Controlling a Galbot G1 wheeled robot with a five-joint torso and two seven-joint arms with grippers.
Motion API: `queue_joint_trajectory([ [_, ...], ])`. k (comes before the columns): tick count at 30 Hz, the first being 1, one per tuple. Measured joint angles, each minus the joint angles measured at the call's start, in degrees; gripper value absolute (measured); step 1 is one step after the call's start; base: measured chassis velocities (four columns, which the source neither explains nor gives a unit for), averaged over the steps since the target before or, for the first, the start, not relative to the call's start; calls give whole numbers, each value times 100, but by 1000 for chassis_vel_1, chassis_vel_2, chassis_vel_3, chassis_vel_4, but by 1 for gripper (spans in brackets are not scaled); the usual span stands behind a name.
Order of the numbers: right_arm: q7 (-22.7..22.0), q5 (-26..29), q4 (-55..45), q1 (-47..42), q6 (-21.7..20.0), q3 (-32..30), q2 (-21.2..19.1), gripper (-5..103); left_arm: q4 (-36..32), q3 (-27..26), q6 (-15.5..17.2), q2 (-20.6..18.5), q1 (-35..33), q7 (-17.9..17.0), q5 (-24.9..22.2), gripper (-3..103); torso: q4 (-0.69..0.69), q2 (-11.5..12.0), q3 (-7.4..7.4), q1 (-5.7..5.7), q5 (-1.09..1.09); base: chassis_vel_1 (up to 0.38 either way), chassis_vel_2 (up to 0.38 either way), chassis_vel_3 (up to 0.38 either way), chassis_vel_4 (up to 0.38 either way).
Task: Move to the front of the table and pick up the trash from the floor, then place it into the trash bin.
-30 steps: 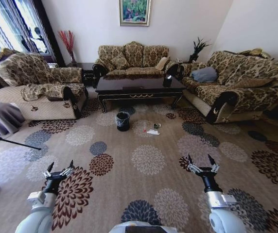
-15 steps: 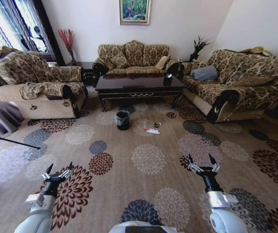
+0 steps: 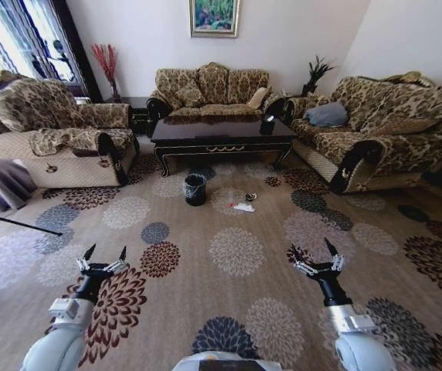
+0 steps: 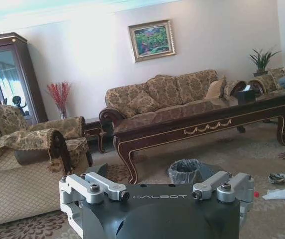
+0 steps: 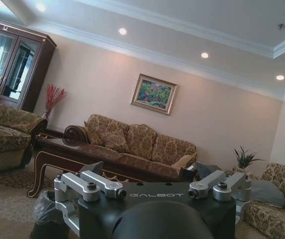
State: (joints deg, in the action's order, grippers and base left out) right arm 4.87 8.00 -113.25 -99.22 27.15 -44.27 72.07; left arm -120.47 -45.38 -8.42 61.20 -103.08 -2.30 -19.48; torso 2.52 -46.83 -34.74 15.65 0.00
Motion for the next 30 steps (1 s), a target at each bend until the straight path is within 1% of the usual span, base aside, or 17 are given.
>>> queue_joint_trajectory([
  [2,-30,5,26,3,-24,13,0,100,-10,2,-9,-3,-19,6,26,100,0,18,10,-8,0,0,0,0,0],
  [6,-219,186,186,69,-239,102,-7,100,-120,7,-75,34,-193,18,88,100,0,144,87,-57,0,0,0,0,0],
  [10,-389,150,236,104,-398,141,-12,100,-185,-1,-114,74,-304,18,111,100,-1,223,135,-89,0,0,0,0,0],
  [11,-496,112,230,99,-528,166,-6,100,-219,-10,-141,100,-353,18,129,100,0,273,163,-110,0,0,0,0,0],
  [14,-565,89,212,99,-587,183,15,100,-246,-15,-151,133,-374,18,129,100,0,334,199,-135,0,0,0,0,0],
  [15,-605,68,198,100,-606,200,44,100,-260,-15,-154,162,-380,15,119,100,0,387,230,-158,-1,0,0,0,0],
  [18,-618,64,184,101,-613,216,70,100,-267,-13,-154,190,-381,8,89,100,0,437,258,-179,0,0,0,0,0],
  [23,-435,145,84,76,-616,212,119,100,-250,-15,-170,250,-413,-12,-15,100,0,591,346,-246,0,0,0,0,0],
  [30,-426,259,-2,75,-645,207,144,100,-212,-44,-190,263,-455,-24,-102,100,0,753,442,-313,0,0,0,0,0],
])
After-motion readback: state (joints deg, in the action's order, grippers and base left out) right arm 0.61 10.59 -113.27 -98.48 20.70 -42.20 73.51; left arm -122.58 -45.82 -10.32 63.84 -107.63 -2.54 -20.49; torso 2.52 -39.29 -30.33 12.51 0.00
